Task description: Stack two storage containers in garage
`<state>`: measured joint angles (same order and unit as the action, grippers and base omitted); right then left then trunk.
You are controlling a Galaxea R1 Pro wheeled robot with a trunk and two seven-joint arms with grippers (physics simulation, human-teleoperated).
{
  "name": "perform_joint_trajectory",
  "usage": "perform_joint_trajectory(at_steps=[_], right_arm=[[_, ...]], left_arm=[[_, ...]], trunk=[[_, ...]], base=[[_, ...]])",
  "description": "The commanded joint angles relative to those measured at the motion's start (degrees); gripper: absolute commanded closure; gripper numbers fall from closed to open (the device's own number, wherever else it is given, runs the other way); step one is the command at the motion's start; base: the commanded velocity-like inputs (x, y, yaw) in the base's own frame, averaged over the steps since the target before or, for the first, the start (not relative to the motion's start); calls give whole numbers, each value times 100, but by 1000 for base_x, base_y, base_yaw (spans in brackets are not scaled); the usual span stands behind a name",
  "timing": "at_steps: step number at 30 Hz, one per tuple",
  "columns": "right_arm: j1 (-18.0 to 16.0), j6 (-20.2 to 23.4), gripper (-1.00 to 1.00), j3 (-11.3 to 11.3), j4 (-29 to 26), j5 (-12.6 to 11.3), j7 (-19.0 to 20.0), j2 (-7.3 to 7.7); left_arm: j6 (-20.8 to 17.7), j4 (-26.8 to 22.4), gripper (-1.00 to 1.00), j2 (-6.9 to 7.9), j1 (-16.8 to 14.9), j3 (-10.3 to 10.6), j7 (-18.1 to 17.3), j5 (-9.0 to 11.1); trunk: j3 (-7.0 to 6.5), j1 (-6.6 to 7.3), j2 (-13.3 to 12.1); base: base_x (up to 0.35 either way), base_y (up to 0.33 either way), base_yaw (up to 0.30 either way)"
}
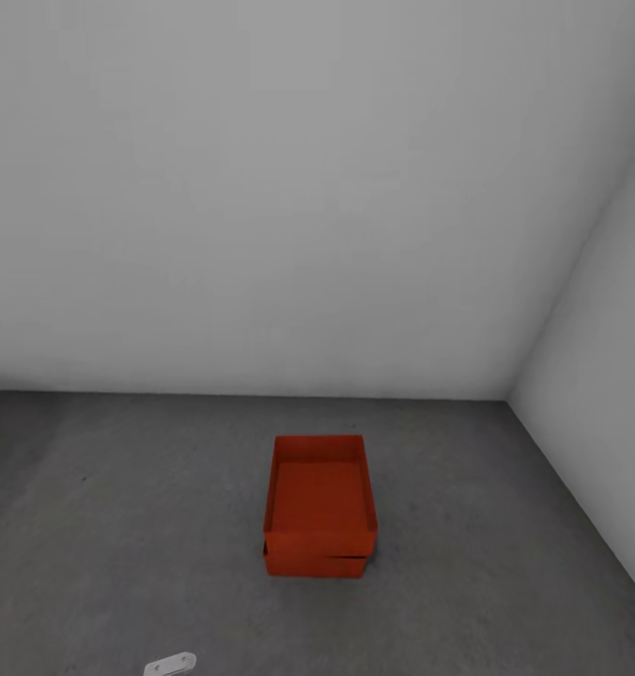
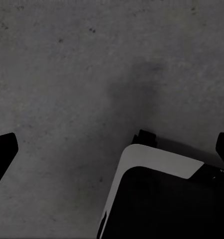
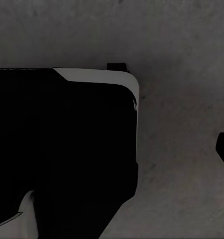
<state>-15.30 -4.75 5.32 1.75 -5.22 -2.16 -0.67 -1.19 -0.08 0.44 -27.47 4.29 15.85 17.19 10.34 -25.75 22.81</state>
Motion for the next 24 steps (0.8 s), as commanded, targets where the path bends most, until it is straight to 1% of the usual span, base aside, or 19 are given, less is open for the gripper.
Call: perform_joint_trajectory(at_steps=[1, 24], right_arm=[[-9, -35, -100, 49, 19, -54, -13, -3], [-9, -43, -100, 49, 19, -55, -14, -3]], left_arm=[[-13, -1, -100, 0, -4, 46, 15, 44], [-13, -1, -100, 0, -4, 46, 15, 45]], trunk=[[1, -3, 10], [-207, -3, 10]], base=[[0, 0, 0], [0, 0, 0]])
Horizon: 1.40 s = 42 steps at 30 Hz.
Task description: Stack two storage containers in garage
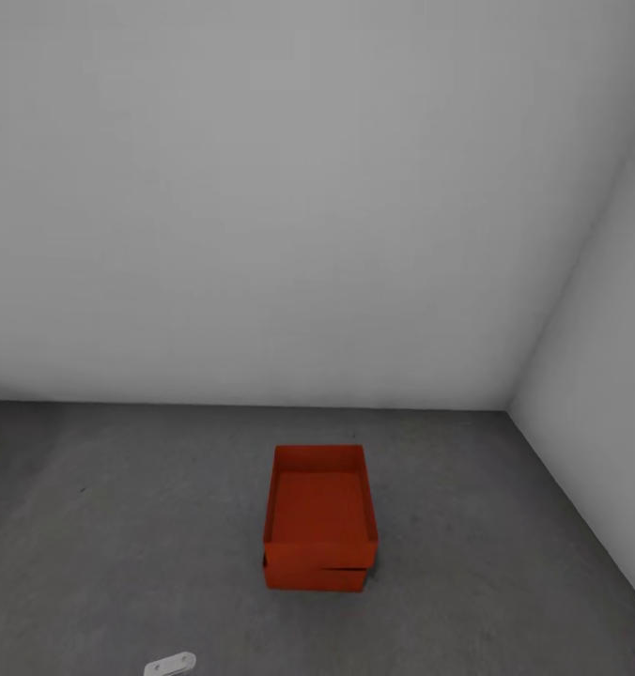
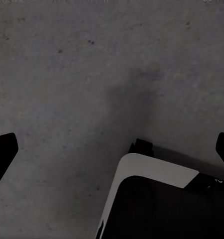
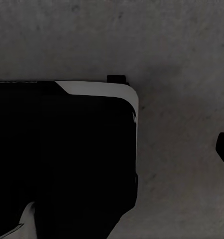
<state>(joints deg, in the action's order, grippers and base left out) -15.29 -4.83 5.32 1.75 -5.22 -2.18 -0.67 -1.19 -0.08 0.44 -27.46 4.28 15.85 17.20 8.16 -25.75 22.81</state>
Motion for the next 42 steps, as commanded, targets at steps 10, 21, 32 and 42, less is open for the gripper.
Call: perform_joint_trajectory(at_steps=[10, 21, 32, 42], right_arm=[[-9, -35, -100, 49, 19, -49, -11, -3], [-9, -44, -100, 49, 19, -58, -18, -5], [-9, -27, -100, 49, 19, -51, -12, -12], [-9, -35, -100, 49, 19, -58, -14, -12]], left_arm=[[-13, -1, -100, 0, -4, 44, 15, 45], [-13, -6, -100, -15, -4, 49, 15, 17], [-16, 6, -100, 362, 1243, 62, -994, 0], [480, 7, -100, 615, 1546, 63, -1116, 9]], trunk=[[-80, -3, 11], [-179, -3, 11], [-279, -3, 11], [-369, -3, 11]], base=[[0, 0, 0], [0, 0, 0], [0, 0, 0], [0, 0, 0]])
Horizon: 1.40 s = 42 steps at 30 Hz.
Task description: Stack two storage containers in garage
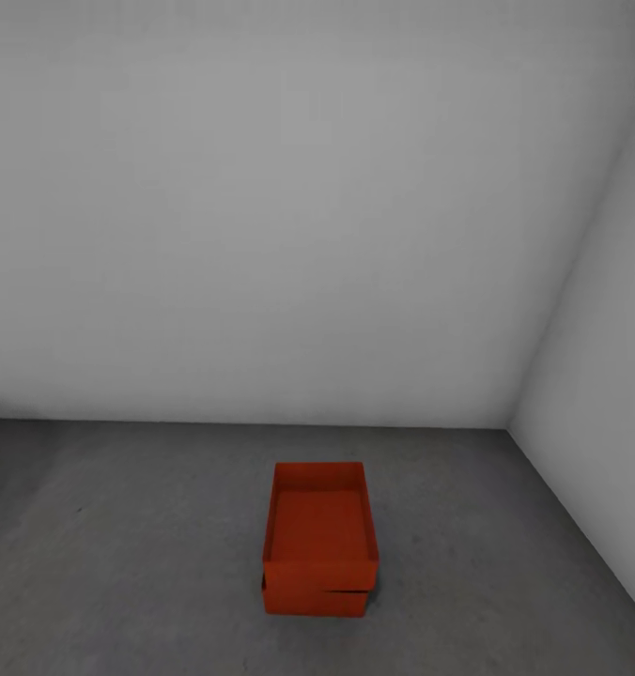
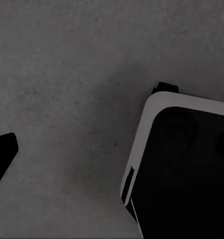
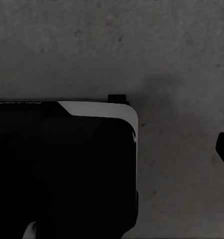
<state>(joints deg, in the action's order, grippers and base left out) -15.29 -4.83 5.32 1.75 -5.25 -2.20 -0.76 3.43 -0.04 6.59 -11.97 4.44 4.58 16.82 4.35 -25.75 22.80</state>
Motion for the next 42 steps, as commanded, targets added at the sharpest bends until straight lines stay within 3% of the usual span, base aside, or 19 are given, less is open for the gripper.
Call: perform_joint_trajectory(at_steps=[1, 7, 42], right_arm=[[-9, -35, -100, 49, 19, -55, -11, -3], [-9, -35, -100, 48, 19, -55, -9, 0], [-9, 21, -100, 49, 19, -53, -9, 0]], left_arm=[[162, 3, -100, 16, 44, 48, 10, 48], [431, 4, -100, 40, 158, 48, 8, 49], [483, -98, -100, -121, 168, 21, 25, 31]], trunk=[[3, -4, 11], [-51, -4, 11], [-363, -4, 11]], base=[[0, 0, 0], [0, 0, 0], [0, 0, 0]])
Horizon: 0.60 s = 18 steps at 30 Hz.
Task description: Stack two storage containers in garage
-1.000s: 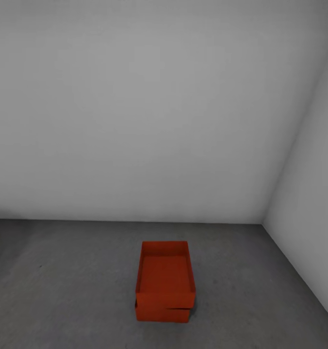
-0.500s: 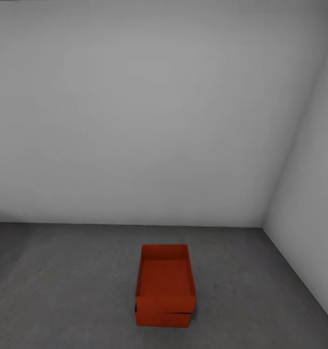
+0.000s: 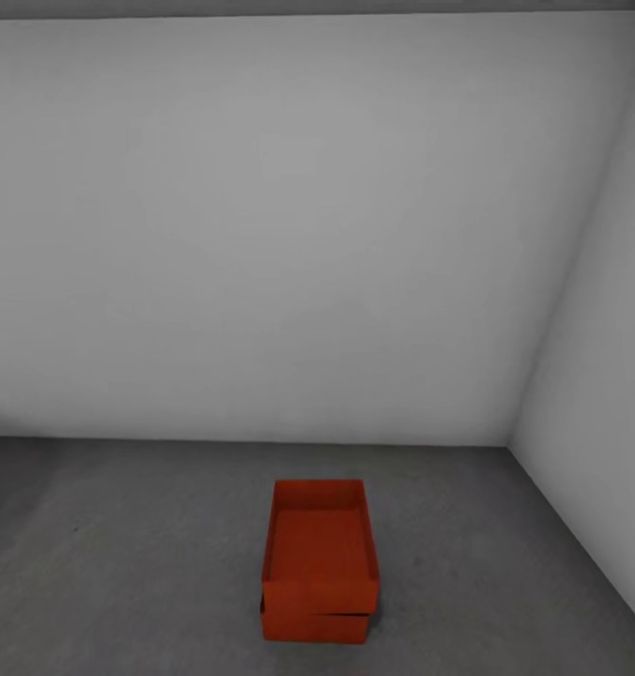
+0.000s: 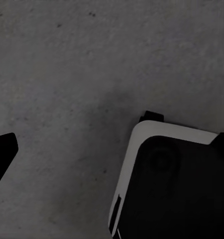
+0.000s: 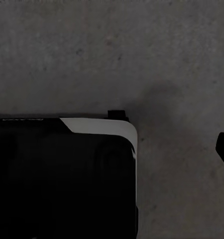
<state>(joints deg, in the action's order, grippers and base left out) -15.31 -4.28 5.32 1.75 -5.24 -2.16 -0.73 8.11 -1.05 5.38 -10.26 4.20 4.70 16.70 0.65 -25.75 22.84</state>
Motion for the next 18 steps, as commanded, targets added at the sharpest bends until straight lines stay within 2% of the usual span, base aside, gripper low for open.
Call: perform_joint_trajectory(at_steps=[1, 18], right_arm=[[-7, -33, -100, 49, 19, -55, -12, -1], [-7, 6, -100, 52, 19, -5, -75, 51]], left_arm=[[15, 5, -100, -4, -3, 42, 13, 43], [17, 8, -100, -11, -3, 29, 14, 50]], trunk=[[3, -3, 7], [-5, -3, 7]], base=[[0, 0, 0], [0, 0, 0]])
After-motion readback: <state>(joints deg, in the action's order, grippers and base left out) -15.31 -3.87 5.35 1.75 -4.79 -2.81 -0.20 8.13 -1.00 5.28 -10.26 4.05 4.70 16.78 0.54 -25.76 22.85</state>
